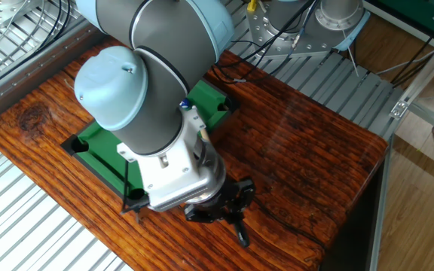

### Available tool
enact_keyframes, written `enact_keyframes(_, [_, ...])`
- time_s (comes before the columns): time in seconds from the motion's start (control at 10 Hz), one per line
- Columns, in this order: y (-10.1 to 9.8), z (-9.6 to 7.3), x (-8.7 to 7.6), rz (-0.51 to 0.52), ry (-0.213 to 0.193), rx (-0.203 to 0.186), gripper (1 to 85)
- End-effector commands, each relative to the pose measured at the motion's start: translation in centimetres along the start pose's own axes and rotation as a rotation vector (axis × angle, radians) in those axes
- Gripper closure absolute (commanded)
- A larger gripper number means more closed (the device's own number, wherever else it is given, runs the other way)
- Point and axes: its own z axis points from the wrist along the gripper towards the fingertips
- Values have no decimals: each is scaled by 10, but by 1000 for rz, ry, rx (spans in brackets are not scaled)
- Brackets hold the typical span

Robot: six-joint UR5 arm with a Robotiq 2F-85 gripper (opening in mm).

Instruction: Hit the pool ball

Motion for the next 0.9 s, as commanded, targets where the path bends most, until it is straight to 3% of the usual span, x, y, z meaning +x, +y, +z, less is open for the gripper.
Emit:
enact_keyframes(0.0, [9, 3, 7, -39, 17, -21, 847])
enact_keyframes(0.1, [14, 3, 2, -77, -2, -36, 847])
enact_keyframes(0.3, [17, 2, 4, -102, -3, -53, 847])
enact_keyframes(0.8, [6, 1, 27, -122, 21, -87, 847])
